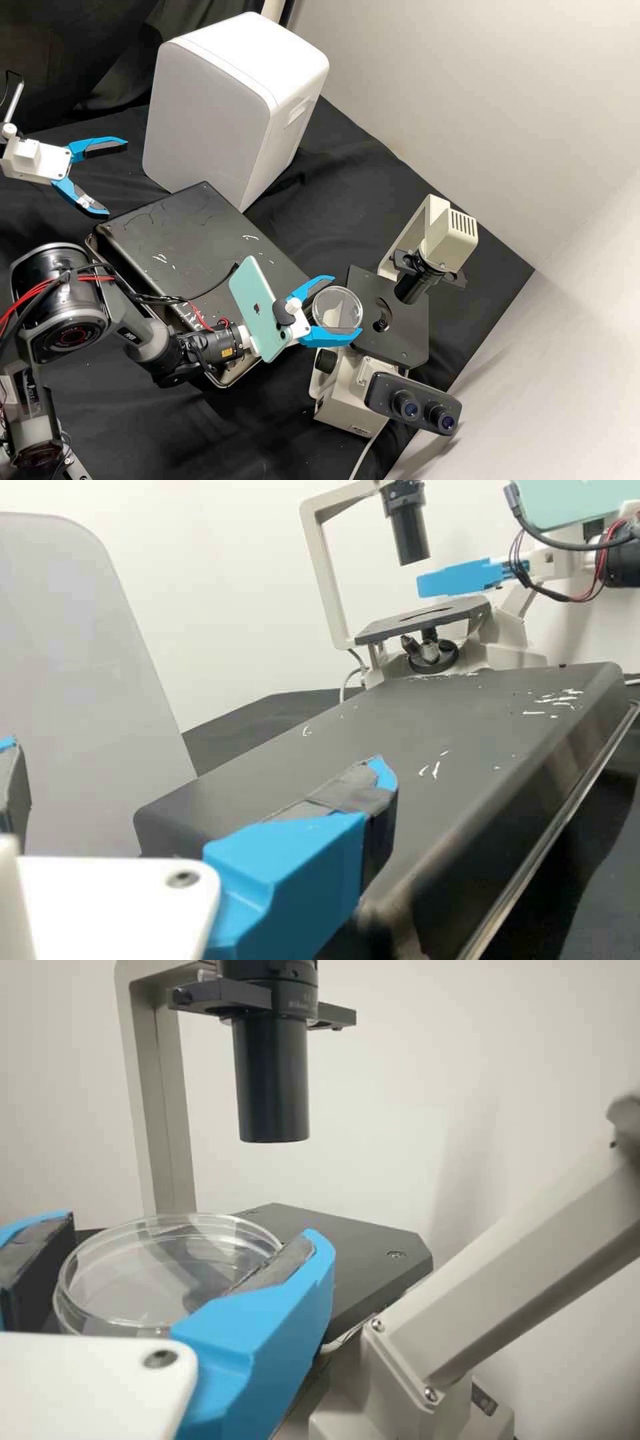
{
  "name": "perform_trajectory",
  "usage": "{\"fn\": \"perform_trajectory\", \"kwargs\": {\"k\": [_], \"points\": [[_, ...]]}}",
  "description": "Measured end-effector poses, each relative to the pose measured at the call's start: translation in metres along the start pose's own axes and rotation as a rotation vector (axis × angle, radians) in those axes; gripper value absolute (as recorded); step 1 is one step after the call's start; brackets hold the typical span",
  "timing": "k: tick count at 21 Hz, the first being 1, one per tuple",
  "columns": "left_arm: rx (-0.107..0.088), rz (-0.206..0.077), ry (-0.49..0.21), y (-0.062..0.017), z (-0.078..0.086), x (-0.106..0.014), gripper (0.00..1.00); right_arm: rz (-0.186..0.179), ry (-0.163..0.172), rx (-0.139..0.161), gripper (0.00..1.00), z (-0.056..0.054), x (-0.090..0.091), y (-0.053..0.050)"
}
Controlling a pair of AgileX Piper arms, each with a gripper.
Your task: Place the petri dish on the microscope
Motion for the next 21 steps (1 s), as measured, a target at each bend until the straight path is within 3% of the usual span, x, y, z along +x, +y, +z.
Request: {"fn": "perform_trajectory", "kwargs": {"k": [4, 8, 10, 13, 18, 21], "points": [[0.0, 0.0, 0.0, 0.0, 0.0, 0.001, 1.0, 0.0, -0.002, 0.001, 0.0, 0.004, 0.015, -0.004], [-0.002, -0.002, 0.0, -0.0004, -0.002, 0.002, 1.0, -0.044, -0.026, 0.004, 0.0, 0.007, 0.035, -0.015], [-0.005, -0.003, 0.0, -0.0006, -0.002, 0.002, 1.0, -0.048, -0.017, 0.005, 0.0, 0.006, 0.043, -0.019], [-0.024, -0.003, 0.0, -0.0006, -0.002, 0.002, 1.0, -0.048, -0.016, 0.006, 0.0, 0.006, 0.047, -0.02], [-0.023, -0.001, 0.001, -0.0003, -0.002, 0.003, 1.0, -0.047, -0.022, 0.008, 0.0, 0.007, 0.053, -0.02], [-0.02, 0.004, 0.0, 0.001, -0.003, 0.004, 1.0, -0.069, -0.046, 0.004, 0.0, 0.013, 0.057, -0.026]]}}
